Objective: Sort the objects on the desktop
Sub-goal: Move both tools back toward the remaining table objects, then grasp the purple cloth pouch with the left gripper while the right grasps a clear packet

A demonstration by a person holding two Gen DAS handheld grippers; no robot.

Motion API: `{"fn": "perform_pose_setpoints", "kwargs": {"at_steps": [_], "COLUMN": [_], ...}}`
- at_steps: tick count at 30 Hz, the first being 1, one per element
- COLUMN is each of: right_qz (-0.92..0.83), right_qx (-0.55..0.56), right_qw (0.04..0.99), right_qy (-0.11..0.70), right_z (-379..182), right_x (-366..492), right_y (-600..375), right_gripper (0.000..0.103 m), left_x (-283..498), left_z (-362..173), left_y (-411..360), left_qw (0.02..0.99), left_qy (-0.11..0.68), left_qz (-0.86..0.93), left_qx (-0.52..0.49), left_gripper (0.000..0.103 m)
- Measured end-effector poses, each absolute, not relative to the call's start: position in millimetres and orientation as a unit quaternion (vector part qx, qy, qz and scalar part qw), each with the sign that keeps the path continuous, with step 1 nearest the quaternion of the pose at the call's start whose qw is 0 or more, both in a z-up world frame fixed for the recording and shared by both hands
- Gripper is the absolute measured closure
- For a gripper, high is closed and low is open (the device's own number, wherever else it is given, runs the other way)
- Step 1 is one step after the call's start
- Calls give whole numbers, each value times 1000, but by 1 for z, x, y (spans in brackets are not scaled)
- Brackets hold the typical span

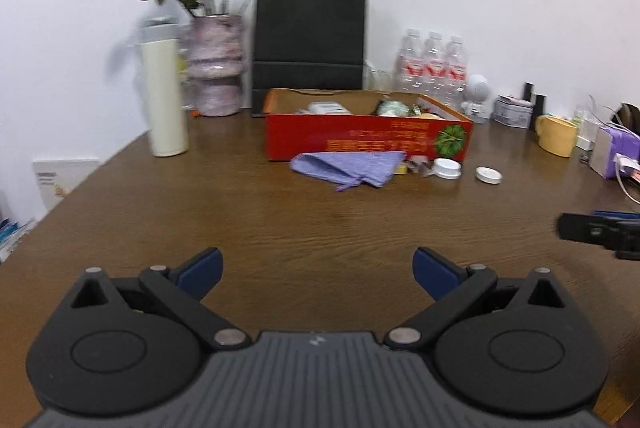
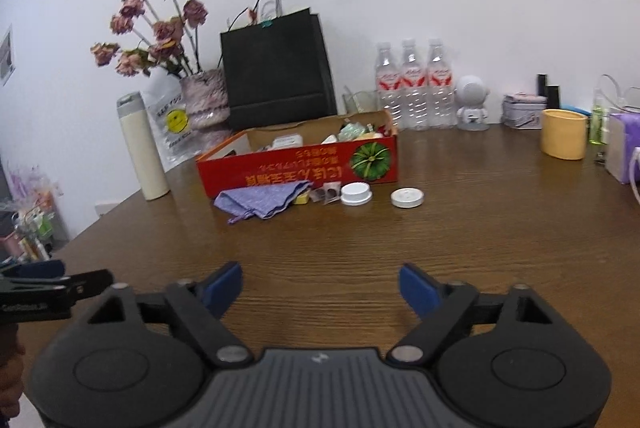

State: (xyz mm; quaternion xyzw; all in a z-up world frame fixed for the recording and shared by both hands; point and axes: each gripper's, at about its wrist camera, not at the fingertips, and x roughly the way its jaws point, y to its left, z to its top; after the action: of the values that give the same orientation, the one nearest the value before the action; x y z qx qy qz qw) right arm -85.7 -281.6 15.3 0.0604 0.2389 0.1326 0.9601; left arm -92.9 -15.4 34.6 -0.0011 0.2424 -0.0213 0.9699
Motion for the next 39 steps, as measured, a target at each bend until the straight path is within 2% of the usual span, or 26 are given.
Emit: {"fn": "perform_pose_setpoints", "kwargs": {"at_steps": [2, 4, 6, 10, 15, 18, 21, 23, 25, 28, 39], "right_qz": [140, 142, 141, 127, 125, 144, 154, 165, 173, 175, 150], "right_qx": [56, 53, 44, 45, 48, 50, 42, 50, 43, 34, -32], "right_qw": [957, 955, 952, 951, 946, 943, 946, 943, 943, 941, 932], "right_qy": [246, 256, 267, 279, 294, 295, 282, 283, 282, 288, 328], "right_z": [13, 11, 9, 6, 4, 2, 3, 3, 3, -1, -24], "right_x": [-73, -56, -36, 7, 60, 83, 103, 119, 136, 161, 171], "right_y": [-279, -276, -274, -277, -278, -271, -263, -258, -249, -236, -223], "right_gripper": [34, 45, 50, 51, 51, 51, 53, 56, 64, 70, 72], "left_x": [-79, -60, -37, 17, 99, 122, 136, 145, 147, 146, 147], "left_z": [32, 30, 31, 32, 17, 5, -5, -7, -7, -7, 31], "left_y": [-22, -29, -38, -58, -81, -87, -81, -72, -63, -60, 16], "left_qw": [969, 967, 967, 968, 957, 952, 947, 939, 939, 940, 933], "left_qy": [246, 249, 244, 218, 242, 244, 274, 306, 311, 306, 297], "left_qz": [-32, -48, -66, -105, -109, -116, -119, -128, -134, -128, -156], "left_qx": [3, 11, 25, 73, 119, 146, 120, 86, 62, 79, -127], "left_gripper": [0, 0, 0, 0, 0, 1, 22, 49, 51, 81, 80]}}
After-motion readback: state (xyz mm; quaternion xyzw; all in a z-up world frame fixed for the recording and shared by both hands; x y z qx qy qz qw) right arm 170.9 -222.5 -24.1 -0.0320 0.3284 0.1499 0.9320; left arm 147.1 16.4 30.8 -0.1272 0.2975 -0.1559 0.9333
